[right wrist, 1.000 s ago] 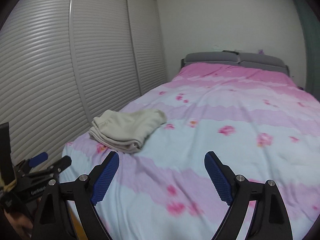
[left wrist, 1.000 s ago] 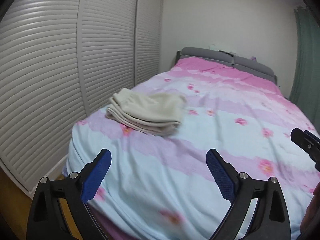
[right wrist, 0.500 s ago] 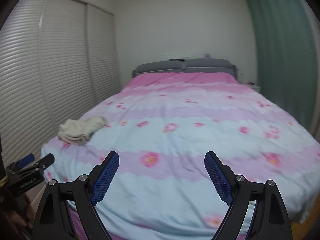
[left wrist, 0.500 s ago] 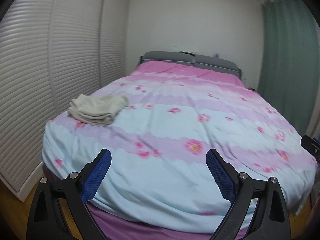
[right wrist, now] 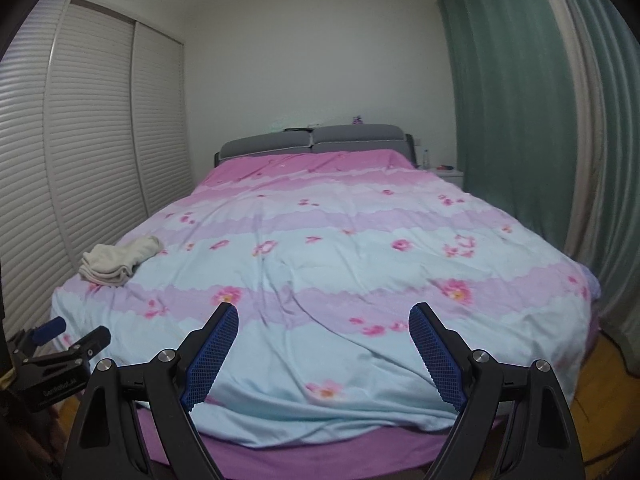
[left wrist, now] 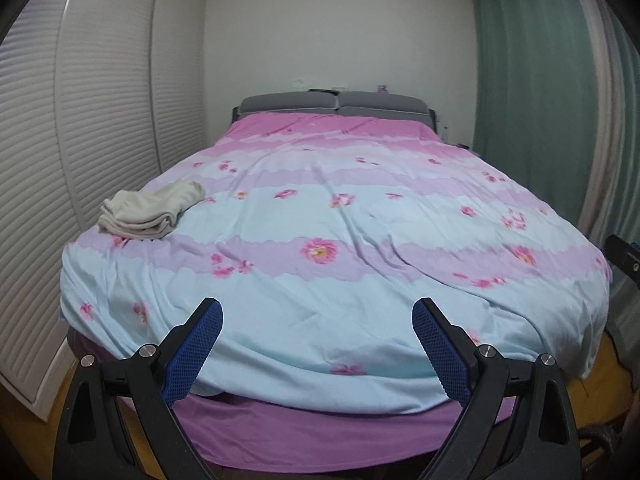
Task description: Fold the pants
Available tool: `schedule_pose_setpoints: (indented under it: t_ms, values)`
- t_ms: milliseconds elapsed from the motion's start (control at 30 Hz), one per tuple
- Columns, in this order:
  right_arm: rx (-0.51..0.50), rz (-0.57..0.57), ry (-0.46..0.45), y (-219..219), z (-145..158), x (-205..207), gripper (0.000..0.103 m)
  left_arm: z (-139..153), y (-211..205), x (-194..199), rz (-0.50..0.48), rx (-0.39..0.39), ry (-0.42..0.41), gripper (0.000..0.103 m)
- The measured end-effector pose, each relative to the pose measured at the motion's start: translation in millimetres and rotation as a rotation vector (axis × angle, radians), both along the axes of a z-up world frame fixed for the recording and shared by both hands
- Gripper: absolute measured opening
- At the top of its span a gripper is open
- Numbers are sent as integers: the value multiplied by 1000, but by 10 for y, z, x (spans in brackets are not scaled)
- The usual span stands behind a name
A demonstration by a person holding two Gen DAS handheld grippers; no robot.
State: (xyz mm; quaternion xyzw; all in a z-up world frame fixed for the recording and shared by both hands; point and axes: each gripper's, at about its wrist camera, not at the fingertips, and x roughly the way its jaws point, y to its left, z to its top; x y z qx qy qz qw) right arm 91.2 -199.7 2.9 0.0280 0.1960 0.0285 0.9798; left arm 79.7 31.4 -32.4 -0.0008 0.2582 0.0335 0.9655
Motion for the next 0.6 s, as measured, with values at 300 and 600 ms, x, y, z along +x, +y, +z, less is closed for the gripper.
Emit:
schedule_pose_setpoints:
  t_ms: [300,600]
  values:
    - [-37,-50,-14,-223,-158,-342,88,64,-205,-234,-47,20,-41,97]
    - [-31,-39,-68,-266,79,-559,88,126,-130,-365,-30,30,-58,97]
